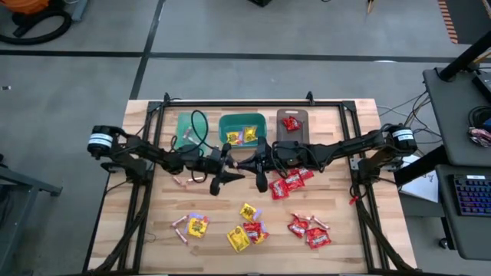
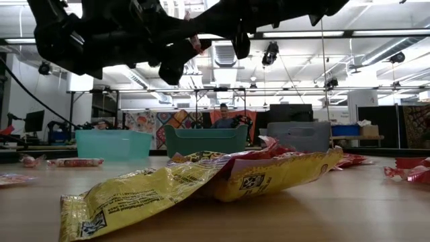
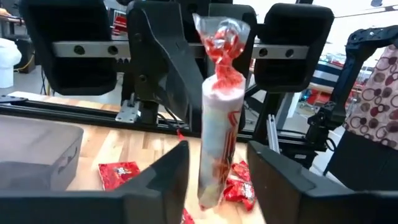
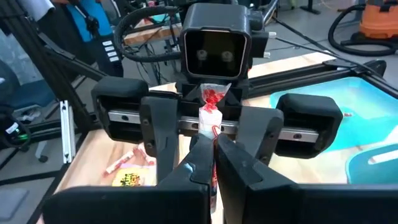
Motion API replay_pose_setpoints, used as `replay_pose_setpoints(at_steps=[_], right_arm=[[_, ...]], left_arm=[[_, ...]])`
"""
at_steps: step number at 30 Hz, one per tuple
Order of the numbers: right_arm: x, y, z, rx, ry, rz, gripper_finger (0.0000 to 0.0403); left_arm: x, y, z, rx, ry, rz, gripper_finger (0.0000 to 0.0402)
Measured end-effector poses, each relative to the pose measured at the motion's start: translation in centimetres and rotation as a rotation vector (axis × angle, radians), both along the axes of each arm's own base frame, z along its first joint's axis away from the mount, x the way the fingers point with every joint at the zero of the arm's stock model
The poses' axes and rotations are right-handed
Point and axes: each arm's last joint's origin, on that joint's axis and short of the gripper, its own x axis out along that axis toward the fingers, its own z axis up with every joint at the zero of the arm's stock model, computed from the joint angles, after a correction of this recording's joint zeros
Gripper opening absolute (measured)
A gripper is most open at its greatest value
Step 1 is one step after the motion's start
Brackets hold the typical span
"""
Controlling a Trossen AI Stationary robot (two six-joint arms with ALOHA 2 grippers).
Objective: Sort candy
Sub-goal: Put the white candy into the blue bin
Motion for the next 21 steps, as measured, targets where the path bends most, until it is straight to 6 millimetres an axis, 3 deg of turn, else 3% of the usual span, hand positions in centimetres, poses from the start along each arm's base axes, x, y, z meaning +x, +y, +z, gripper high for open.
replay_pose_setpoints(at_steps=[5, 7, 15, 21], right_arm=[[0.0, 0.0, 0.0, -0.013, 0.000, 0.002, 0.0009], [0.0, 0.0, 0.0, -0.020, -0.002, 0.001, 0.0011], [-0.2, -0.2, 0.3, -0.034, -0.007, -0.023, 0.0081], [-0.7, -0.5, 0.3, -0.051, 0.048, -0.111, 0.0146]], left_arm=[[-0.6, 0.2, 0.1, -0.014, 0.002, 0.013, 0.0032], [-0.8, 0.2, 0.3, -0.024, 0.014, 0.015, 0.0016], [-1.2, 0.8, 0.0, -0.048, 0.159, 0.075, 0.0039], [-2.9, 2.4, 0.5, -0.048, 0.433, 0.318, 0.0031]])
